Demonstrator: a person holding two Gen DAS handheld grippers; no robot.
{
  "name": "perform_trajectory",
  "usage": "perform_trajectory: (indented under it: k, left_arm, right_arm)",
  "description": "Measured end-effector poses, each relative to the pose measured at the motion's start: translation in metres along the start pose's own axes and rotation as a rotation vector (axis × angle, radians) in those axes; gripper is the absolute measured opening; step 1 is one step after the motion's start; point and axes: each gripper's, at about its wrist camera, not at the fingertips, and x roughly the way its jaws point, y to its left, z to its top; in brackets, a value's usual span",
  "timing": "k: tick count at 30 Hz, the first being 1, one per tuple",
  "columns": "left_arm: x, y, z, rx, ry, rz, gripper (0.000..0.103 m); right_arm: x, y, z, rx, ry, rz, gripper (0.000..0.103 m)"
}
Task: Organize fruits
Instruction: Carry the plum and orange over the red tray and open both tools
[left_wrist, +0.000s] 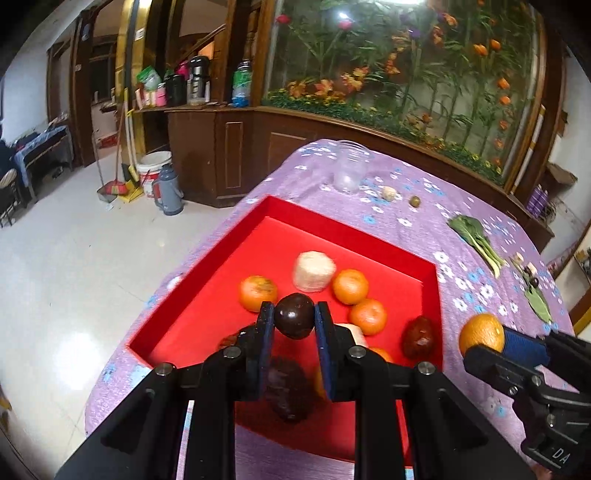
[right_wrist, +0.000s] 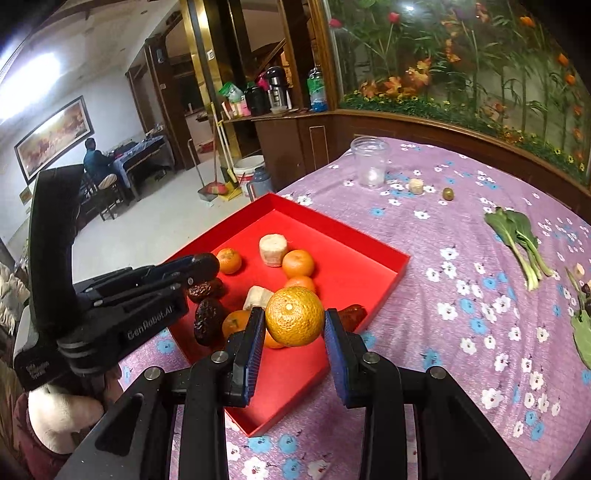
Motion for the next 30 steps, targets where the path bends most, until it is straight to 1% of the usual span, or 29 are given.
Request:
perform_trajectory:
  k: [8, 14, 20, 23, 26, 30]
  left_arm:
    - [0.002, 0.051, 0.004, -0.116, -0.011, 0.04, 0.021]
    - [0.006, 0.077, 0.001, -0.176, -0.014, 0.026, 0.021]
    - [0.009, 0.078, -0.001, -0.17, -0.039, -0.02, 0.021]
    - [0.015, 0.074, -0.001, -0.162, -0.027, -0.033, 0.021]
    - [0.022, 0.067, 0.0, -0.157, -0.005, -0.061, 0.021]
    - [0.03, 0.047, 0.006, -0.104, 0.009, -0.085, 0.021]
  right_arm:
    - [0.015, 0.013, 0.0, -0.018, 0.029, 0.022, 0.036]
    - [0.028, 0.021, -0.004, -0.017, 0.069, 0.067, 0.036]
    - [0.04, 0.027, -0.013, -0.021, 0.102, 0.101, 0.036]
    - [0.045, 0.031, -0.017, -0.038, 0.114, 0.094, 0.036]
    - [0.05, 0.032, -0.021, -0.049, 0.123, 0.083, 0.036]
    - [0.058, 0.026, -0.025, -0.042, 0.145, 0.076, 0.036]
